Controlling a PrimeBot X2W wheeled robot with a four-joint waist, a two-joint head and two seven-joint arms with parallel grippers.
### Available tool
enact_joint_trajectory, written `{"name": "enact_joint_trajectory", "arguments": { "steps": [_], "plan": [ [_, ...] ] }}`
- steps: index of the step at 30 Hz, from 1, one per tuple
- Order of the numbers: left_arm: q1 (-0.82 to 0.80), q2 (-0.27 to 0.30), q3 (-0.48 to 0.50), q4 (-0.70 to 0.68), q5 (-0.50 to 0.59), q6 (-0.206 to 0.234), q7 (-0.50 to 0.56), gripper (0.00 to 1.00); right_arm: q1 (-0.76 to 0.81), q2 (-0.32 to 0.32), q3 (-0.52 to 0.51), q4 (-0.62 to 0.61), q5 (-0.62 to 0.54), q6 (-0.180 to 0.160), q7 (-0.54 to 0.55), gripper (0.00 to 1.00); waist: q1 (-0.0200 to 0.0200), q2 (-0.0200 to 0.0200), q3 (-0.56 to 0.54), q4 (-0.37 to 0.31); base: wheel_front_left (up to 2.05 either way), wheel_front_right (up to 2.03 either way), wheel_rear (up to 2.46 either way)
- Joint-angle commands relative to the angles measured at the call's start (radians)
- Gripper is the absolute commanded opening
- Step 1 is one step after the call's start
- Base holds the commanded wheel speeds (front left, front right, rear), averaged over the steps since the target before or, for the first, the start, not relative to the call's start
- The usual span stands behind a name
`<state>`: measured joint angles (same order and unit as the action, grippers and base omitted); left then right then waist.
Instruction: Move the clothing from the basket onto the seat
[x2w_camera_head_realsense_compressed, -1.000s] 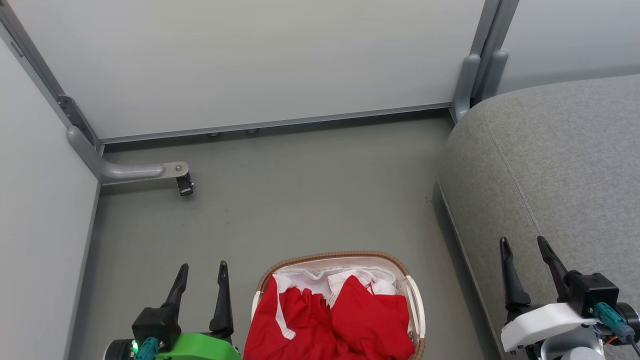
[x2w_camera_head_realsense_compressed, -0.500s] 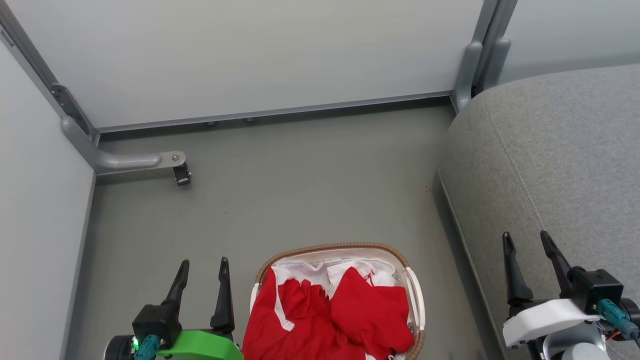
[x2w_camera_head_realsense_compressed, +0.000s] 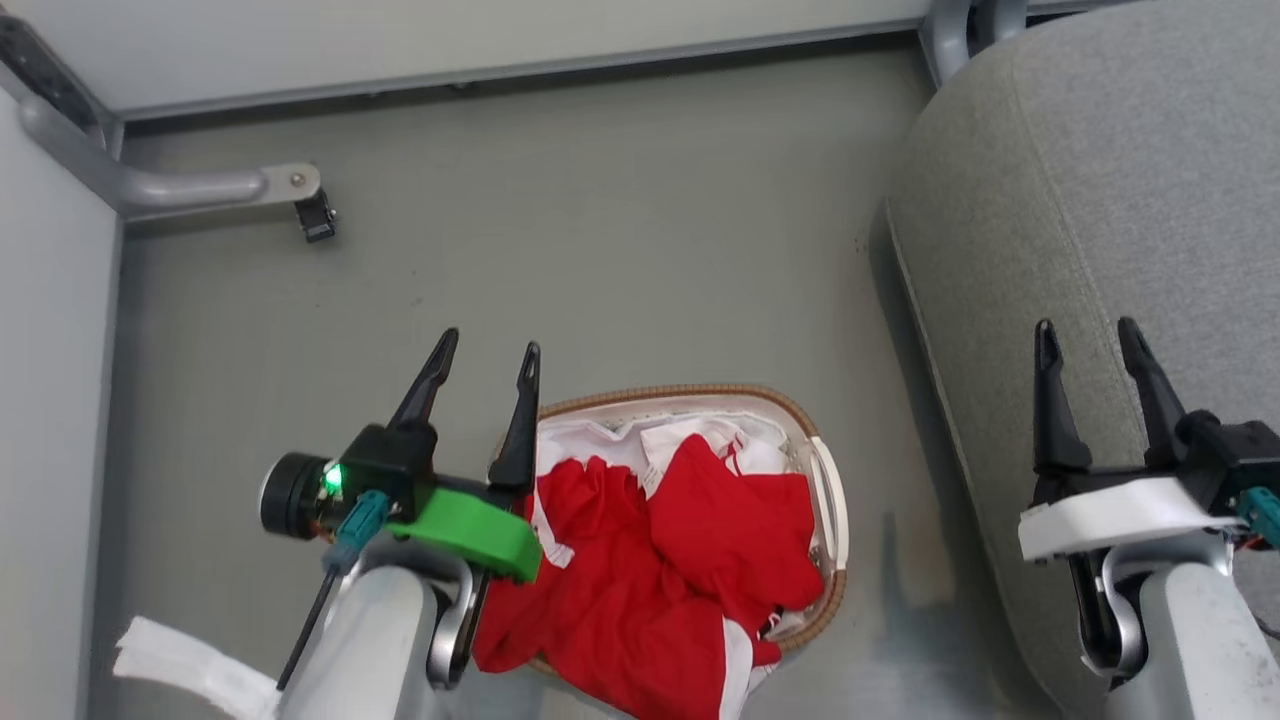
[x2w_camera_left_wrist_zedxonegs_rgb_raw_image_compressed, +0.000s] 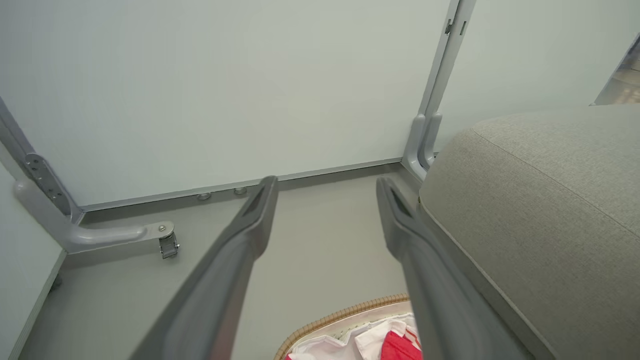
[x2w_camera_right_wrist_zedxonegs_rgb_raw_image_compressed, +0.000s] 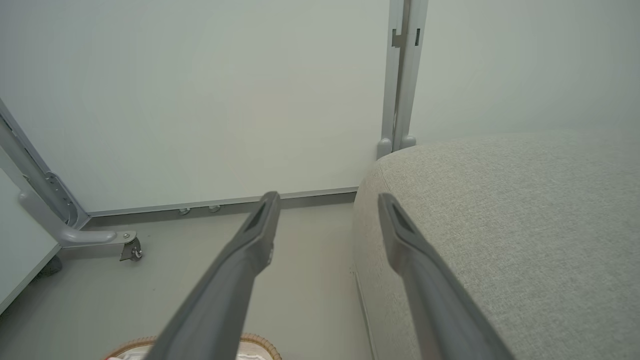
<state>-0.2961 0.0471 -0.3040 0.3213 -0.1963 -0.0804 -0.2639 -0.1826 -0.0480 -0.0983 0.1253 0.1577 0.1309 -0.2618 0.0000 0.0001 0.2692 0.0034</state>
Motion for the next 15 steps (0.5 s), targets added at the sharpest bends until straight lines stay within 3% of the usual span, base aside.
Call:
{"name": "enact_joint_trajectory", "arguments": {
  "steps": [1,11,15],
  "plan": [
    [-0.054,0.006,-0.013,0.024,0.011,-0.009,-0.001,1.00,-0.033,-0.004,0.001,-0.011,0.007,0.000,-0.005,1.00,0.0000,-0.0001,0.167,-0.037,0.00,0.00,0.00],
    [-0.332,0.007,-0.234,0.344,0.078,-0.051,0.000,1.00,-0.178,-0.004,-0.030,-0.089,0.064,0.000,-0.005,1.00,0.0000,-0.0001,0.389,-0.121,0.00,0.00,0.00],
    [-0.412,0.007,-0.424,0.500,0.048,-0.050,0.005,1.00,-0.209,-0.003,-0.022,-0.123,0.084,0.000,-0.005,1.00,0.0000,-0.0001,0.441,-0.162,0.00,0.00,0.00]
  ]
}}
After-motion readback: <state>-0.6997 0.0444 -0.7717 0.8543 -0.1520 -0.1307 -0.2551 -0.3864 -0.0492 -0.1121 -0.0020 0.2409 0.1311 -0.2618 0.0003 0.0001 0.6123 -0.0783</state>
